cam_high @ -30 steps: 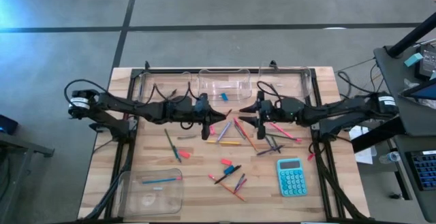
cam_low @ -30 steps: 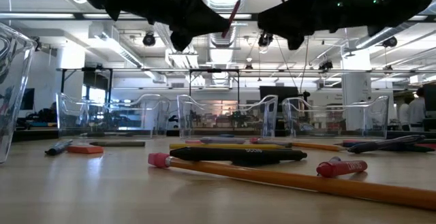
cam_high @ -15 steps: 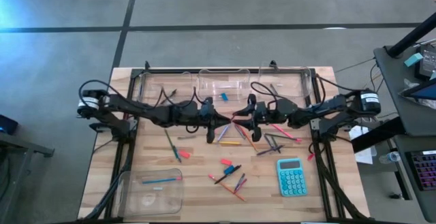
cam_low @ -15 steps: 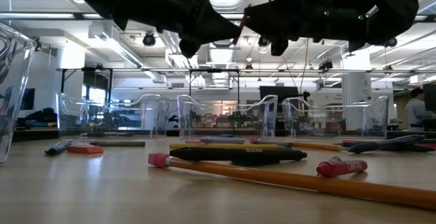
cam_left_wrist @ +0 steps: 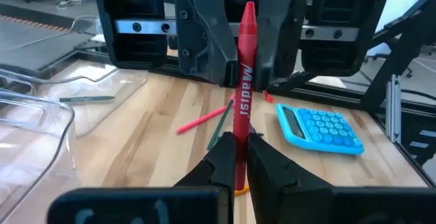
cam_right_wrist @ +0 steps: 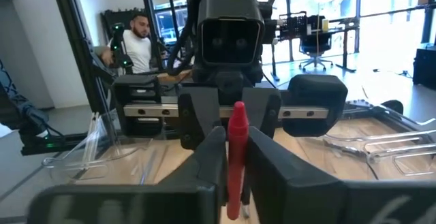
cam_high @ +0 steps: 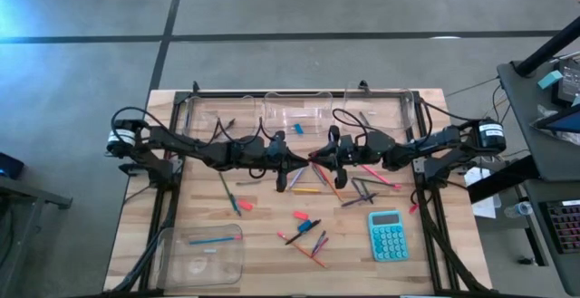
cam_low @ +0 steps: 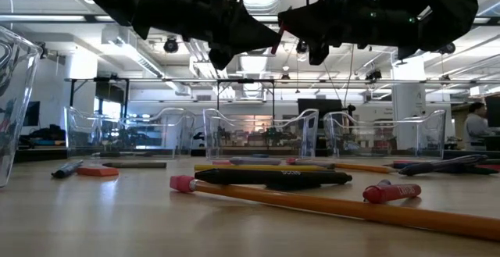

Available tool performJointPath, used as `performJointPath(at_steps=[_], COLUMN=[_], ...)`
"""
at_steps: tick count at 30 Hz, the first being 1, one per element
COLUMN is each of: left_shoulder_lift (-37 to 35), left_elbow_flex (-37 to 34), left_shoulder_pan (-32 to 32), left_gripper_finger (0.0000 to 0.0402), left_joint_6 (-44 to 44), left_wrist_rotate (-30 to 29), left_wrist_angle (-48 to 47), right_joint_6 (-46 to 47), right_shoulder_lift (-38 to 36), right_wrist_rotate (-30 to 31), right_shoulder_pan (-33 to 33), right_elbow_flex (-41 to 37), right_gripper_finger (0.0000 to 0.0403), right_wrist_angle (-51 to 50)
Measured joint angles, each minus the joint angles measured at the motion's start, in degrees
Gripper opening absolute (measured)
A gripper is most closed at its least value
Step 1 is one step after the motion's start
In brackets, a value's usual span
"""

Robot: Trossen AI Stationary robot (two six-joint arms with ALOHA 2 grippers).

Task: Sort crayons/erasers/pens/pencils in bins
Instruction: Put the red crayon into the top right transparent bin

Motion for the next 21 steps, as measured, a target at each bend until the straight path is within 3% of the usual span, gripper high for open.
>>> performJointPath(at_steps=[9, 15, 21], left_shoulder_lift=[0.0, -0.09, -1.0], left_elbow_flex=[0.02, 0.02, -0.17], left_shoulder_pan=[0.0, 0.03, 0.36], left_gripper_finger=[0.0009, 0.0063, 0.0106], left_joint_6=[-0.04, -0.09, 1.28], left_wrist_rotate=[-0.01, -0.06, -0.41], left_wrist_angle=[0.39, 0.63, 0.2], right_joint_6=[-0.01, -0.23, -2.75], right_shoulder_lift=[-0.14, -1.09, -6.54], right_wrist_rotate=[-0.12, -0.23, 1.08], right_shoulder_pan=[0.0, -0.18, -2.28], right_elbow_flex=[0.0, 0.0, 0.0], right_gripper_finger=[0.0022, 0.0021, 0.002], right_wrist_angle=[-0.11, -1.36, -11.21])
